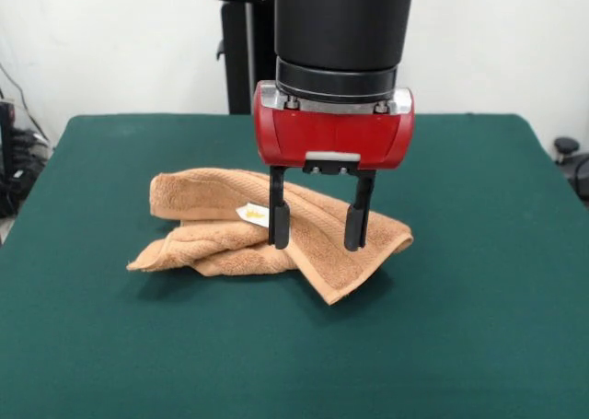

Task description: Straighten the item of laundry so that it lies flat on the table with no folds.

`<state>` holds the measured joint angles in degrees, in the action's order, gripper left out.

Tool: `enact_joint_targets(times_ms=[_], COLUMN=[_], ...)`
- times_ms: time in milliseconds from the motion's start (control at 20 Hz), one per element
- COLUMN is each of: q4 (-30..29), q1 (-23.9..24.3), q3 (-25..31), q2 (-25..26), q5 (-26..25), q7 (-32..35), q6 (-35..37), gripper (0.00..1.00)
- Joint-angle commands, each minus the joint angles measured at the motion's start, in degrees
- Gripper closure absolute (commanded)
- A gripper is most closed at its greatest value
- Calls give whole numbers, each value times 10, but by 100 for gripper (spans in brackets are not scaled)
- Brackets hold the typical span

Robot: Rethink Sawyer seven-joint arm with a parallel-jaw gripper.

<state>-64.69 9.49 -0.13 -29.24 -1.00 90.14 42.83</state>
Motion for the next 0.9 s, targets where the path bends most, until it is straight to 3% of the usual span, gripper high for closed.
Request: enact_joint_targets(times_ms=[50,900], q4=[-64,-100], q1=[-17,-13], q3=[44,51], q2=[20,44], q5=[3,0], q7=[61,71], q6=[7,-62], gripper=[0,0])
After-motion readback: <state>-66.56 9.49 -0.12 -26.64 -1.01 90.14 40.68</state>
